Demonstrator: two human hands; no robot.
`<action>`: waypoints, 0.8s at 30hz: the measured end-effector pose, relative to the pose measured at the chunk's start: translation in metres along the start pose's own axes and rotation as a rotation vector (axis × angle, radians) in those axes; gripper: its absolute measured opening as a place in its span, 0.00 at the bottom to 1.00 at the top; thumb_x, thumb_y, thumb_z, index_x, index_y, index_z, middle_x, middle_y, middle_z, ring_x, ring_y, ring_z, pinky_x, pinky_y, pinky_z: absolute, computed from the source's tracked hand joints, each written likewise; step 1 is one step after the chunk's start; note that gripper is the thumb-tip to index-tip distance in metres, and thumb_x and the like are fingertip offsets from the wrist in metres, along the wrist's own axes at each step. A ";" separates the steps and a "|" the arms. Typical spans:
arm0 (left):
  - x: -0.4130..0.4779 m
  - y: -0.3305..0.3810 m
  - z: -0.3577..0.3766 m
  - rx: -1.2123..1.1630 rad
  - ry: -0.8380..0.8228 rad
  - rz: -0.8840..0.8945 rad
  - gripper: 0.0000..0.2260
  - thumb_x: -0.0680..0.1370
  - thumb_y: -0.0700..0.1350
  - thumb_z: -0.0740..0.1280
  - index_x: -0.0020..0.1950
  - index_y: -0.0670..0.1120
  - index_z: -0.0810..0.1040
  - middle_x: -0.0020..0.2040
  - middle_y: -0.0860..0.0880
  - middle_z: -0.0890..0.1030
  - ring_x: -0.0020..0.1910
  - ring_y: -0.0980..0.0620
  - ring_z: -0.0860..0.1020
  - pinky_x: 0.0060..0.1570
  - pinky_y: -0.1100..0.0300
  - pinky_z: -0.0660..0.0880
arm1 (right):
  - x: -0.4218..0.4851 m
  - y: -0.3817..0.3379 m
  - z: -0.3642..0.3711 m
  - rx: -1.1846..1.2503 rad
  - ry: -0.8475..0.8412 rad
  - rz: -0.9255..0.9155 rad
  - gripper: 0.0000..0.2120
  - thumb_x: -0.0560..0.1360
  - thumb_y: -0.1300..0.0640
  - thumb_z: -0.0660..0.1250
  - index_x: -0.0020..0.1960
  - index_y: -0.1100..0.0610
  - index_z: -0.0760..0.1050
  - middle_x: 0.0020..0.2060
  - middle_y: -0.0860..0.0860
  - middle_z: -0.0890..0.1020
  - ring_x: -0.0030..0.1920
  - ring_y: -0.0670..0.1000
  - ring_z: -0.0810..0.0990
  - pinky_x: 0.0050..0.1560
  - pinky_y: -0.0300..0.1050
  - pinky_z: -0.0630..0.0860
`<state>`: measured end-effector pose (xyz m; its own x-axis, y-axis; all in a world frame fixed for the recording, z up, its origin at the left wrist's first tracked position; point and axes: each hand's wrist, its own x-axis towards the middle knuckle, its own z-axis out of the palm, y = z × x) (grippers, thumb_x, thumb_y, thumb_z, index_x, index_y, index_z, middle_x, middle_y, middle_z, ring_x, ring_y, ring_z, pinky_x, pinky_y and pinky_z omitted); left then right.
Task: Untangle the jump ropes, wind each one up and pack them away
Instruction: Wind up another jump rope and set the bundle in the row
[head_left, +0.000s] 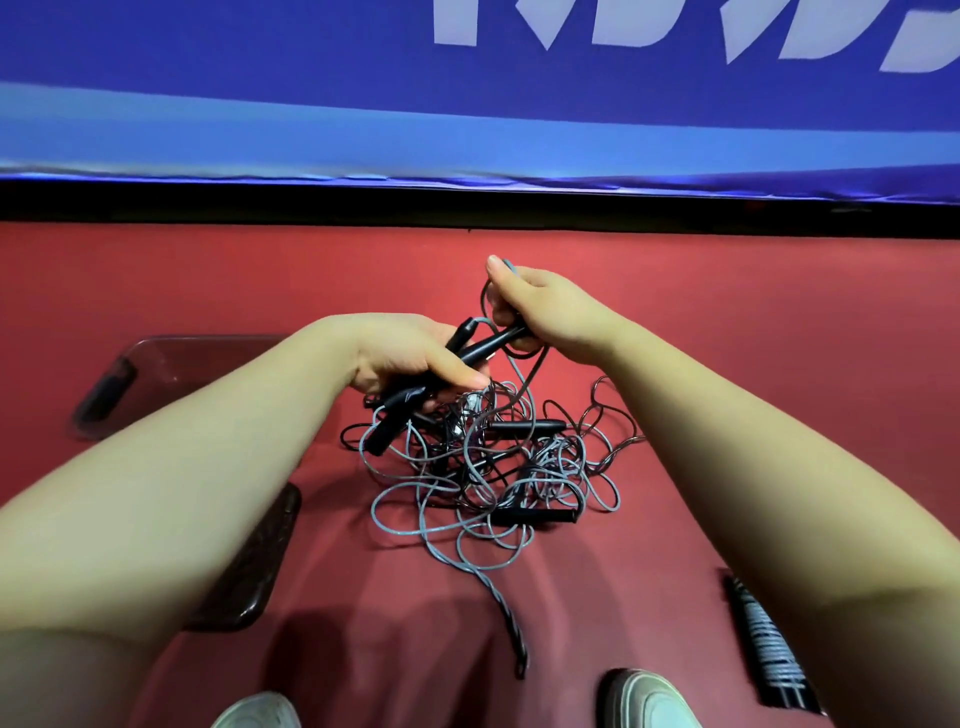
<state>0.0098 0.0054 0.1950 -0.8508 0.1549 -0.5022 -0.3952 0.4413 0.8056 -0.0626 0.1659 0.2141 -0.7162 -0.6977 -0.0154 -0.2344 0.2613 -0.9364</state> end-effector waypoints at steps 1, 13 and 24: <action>-0.004 0.004 0.003 0.042 0.022 -0.006 0.16 0.60 0.49 0.78 0.41 0.48 0.76 0.35 0.49 0.76 0.36 0.50 0.74 0.39 0.57 0.71 | 0.000 -0.001 0.000 0.020 -0.015 0.009 0.19 0.81 0.45 0.52 0.38 0.56 0.65 0.28 0.48 0.66 0.22 0.46 0.62 0.25 0.36 0.62; -0.005 0.005 0.004 -0.054 0.124 0.070 0.09 0.74 0.35 0.68 0.41 0.45 0.70 0.28 0.51 0.71 0.28 0.54 0.69 0.32 0.60 0.68 | 0.003 0.002 -0.013 0.513 0.081 0.081 0.04 0.76 0.67 0.63 0.46 0.60 0.72 0.27 0.50 0.79 0.28 0.44 0.79 0.34 0.34 0.78; -0.009 0.008 0.001 -0.018 0.304 0.061 0.08 0.76 0.36 0.66 0.41 0.46 0.68 0.30 0.50 0.70 0.26 0.55 0.67 0.30 0.61 0.67 | 0.007 0.008 -0.027 0.314 0.180 0.419 0.16 0.78 0.44 0.59 0.43 0.57 0.72 0.34 0.52 0.76 0.33 0.49 0.78 0.37 0.42 0.78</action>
<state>0.0148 0.0080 0.2061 -0.9367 -0.0922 -0.3377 -0.3439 0.4232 0.8383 -0.0876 0.1812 0.2158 -0.8138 -0.4442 -0.3747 0.2824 0.2613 -0.9230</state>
